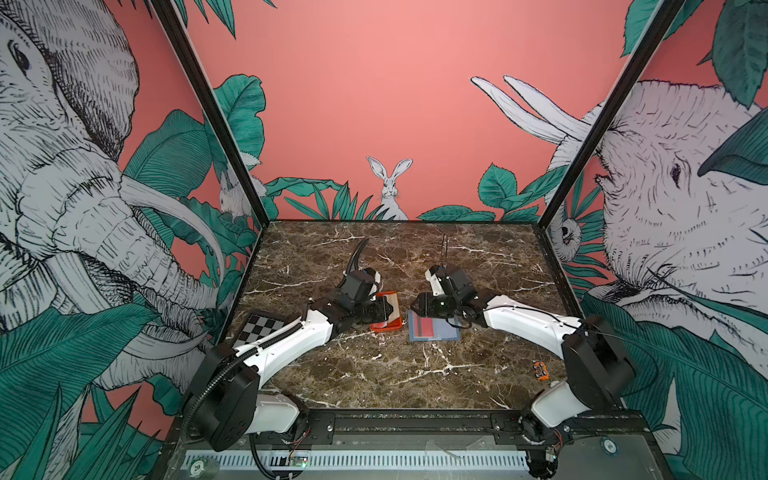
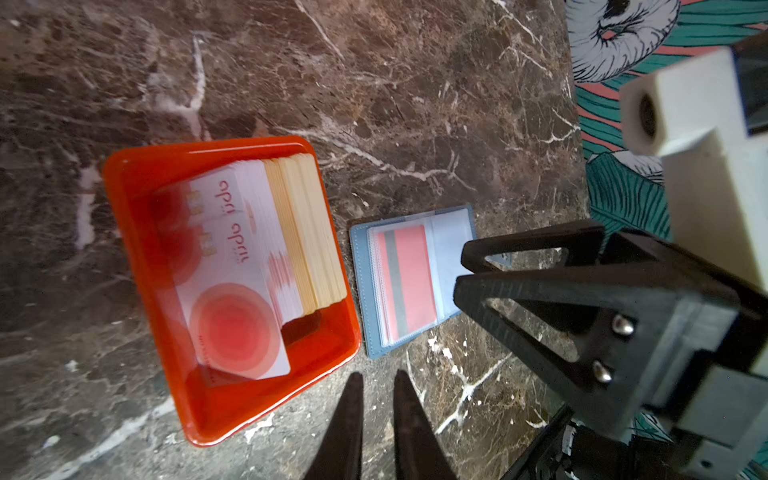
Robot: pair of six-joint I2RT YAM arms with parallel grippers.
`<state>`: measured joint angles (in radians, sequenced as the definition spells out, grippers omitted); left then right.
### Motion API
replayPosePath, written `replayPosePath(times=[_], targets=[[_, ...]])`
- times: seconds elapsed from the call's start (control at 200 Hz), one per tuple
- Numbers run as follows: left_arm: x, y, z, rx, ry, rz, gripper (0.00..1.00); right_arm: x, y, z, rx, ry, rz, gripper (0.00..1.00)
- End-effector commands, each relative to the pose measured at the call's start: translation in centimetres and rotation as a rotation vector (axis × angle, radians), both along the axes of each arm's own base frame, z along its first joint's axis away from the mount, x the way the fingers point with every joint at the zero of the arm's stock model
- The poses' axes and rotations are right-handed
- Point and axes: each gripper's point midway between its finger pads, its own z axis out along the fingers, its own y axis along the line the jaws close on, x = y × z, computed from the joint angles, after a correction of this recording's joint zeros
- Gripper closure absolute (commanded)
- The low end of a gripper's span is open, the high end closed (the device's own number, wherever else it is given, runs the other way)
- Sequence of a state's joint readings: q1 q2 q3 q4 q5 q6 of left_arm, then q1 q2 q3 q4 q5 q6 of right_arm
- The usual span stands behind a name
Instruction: Put the credit cards into the card holder
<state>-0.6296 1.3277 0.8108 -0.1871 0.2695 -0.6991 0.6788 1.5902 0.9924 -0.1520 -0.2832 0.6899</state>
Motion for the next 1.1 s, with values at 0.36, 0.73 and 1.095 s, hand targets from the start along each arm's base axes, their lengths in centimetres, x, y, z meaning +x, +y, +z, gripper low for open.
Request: replayPosePath(times=[0.36,0.73,1.095], targets=[[0.9,2.5,-3.2,0.136,0.081,-0.024,0.88,2.2,4.9,0.2,-0.029,-0.026,0.035,0.27],[1.6,2.7,-4.9,0.21,0.107,-0.043,0.93,-0.4,4.8,-0.4,-0.04,-0.014,0.037,0.43],[0.2,3.3,-2.9,0.153,0.036,-0.043,0.9,-3.5,6.3,-0.7,-0.015,0.007,0.066,0.68]])
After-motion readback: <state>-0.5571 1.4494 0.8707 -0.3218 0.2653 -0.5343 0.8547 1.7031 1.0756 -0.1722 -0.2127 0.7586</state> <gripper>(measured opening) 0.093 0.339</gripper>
